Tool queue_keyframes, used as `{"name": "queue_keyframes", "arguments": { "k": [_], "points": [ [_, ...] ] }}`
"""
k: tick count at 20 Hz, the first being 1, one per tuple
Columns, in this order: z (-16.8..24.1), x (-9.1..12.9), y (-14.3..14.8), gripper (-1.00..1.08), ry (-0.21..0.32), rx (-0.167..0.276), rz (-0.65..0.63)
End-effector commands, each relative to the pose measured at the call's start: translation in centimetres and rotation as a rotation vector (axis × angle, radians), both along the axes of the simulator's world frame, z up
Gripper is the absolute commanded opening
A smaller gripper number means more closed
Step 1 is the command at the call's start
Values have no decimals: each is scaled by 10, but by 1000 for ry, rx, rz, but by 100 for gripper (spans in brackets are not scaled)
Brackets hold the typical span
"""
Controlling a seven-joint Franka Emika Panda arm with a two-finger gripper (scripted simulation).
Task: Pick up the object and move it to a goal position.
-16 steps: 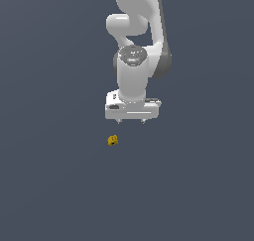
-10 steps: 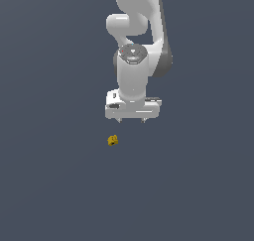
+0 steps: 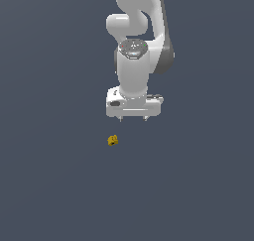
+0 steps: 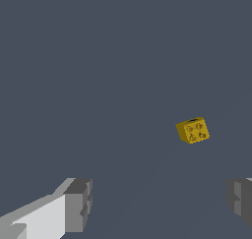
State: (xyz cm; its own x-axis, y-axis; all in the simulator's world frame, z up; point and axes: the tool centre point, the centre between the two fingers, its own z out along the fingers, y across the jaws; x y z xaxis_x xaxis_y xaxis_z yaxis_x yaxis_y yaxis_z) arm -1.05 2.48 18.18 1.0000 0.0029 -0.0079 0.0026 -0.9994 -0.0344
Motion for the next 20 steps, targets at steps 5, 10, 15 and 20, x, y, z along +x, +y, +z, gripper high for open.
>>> {"name": "queue_keyframes", "arguments": {
  "k": [5, 10, 15, 20],
  "points": [
    [-5, 1, -4, 100, 3, 1, -57],
    [-14, 4, -10, 100, 7, 3, -149],
    [-26, 6, -19, 100, 12, 4, -282],
    [-40, 9, -31, 100, 18, 2, -443]
  ]
}}
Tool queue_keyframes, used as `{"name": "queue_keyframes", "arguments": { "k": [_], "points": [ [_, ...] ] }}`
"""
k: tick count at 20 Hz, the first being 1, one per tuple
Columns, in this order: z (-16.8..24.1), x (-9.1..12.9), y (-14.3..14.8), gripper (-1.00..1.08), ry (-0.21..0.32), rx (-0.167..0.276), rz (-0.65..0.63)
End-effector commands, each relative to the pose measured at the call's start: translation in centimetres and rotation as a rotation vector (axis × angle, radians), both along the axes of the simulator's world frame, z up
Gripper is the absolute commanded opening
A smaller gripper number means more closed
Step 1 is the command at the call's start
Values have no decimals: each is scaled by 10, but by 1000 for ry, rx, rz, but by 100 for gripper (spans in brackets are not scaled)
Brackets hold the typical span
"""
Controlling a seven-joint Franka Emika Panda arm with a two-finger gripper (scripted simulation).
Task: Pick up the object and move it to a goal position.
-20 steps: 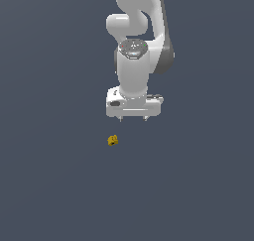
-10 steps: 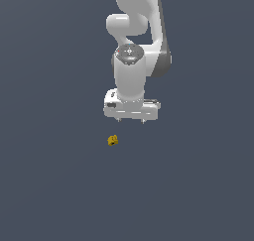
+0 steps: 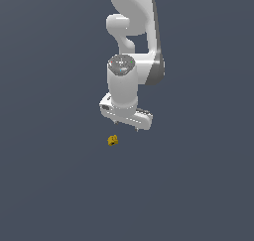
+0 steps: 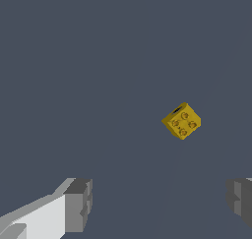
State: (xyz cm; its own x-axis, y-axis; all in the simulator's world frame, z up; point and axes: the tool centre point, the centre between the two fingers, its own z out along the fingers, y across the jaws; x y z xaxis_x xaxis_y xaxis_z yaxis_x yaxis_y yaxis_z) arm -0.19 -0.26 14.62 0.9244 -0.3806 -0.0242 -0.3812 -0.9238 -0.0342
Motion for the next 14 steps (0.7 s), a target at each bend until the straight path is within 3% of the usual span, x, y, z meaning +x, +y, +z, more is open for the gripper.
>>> {"name": "queue_keyframes", "arguments": {
  "k": [1, 14],
  "points": [
    [-7, 1, -6, 100, 3, -1, -83],
    [-44, 7, -40, 100, 13, -18, -504]
  ]
}}
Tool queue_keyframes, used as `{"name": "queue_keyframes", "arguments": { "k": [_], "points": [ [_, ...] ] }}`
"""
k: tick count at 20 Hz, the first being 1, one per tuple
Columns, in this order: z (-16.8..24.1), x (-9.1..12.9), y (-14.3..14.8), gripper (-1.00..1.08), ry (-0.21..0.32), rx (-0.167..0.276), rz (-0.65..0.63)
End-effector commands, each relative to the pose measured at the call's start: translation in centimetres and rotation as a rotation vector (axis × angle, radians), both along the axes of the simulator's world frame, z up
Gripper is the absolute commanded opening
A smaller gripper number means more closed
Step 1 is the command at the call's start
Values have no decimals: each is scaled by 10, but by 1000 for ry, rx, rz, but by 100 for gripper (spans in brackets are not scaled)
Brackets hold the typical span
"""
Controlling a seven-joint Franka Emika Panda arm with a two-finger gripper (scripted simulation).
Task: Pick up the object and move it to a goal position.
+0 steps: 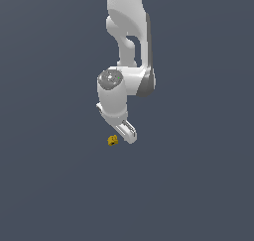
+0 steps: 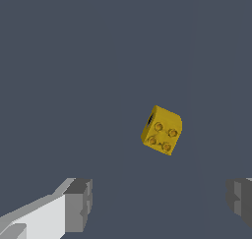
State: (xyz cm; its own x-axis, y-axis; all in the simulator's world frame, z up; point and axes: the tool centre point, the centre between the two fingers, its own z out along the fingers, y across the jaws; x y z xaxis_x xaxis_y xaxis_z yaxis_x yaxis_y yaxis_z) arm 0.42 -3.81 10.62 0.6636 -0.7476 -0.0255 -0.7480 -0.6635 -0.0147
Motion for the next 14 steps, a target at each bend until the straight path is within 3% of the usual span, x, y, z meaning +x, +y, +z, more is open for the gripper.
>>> {"name": "queue_keyframes", "arguments": {
  "k": [1, 14],
  "points": [
    [-7, 1, -7, 100, 1, -5, -83],
    [-31, 2, -32, 100, 1, -26, -371]
  ]
}}
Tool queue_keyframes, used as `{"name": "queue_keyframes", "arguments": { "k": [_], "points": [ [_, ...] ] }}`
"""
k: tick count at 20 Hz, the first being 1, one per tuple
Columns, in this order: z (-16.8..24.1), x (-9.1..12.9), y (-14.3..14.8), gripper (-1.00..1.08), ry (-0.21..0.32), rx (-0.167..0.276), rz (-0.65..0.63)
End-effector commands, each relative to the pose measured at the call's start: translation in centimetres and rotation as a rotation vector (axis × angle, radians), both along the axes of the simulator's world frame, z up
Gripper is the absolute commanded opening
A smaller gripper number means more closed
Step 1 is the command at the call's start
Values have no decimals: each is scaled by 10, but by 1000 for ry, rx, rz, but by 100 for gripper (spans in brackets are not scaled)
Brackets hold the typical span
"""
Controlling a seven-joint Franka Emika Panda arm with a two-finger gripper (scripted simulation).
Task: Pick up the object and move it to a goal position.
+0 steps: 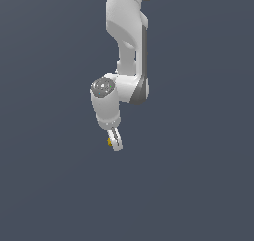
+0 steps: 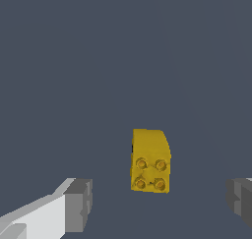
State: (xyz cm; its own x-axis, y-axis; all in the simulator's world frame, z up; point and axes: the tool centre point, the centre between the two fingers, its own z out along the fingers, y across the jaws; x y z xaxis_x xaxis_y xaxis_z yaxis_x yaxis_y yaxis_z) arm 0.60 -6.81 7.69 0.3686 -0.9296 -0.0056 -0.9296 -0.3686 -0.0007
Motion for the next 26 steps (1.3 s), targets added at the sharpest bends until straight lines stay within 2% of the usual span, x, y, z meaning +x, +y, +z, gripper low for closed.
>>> {"name": "queue_keyframes", "arguments": {
  "k": [1, 11, 20, 25, 26],
  "points": [
    [-3, 0, -3, 100, -1, -3, -34],
    [-8, 0, -5, 100, -1, -5, -59],
    [-48, -1, -6, 100, -1, -5, -63],
    [-55, 0, -5, 100, -1, -5, -63],
    [-55, 0, -5, -100, -1, -5, -63]
  ]
}}
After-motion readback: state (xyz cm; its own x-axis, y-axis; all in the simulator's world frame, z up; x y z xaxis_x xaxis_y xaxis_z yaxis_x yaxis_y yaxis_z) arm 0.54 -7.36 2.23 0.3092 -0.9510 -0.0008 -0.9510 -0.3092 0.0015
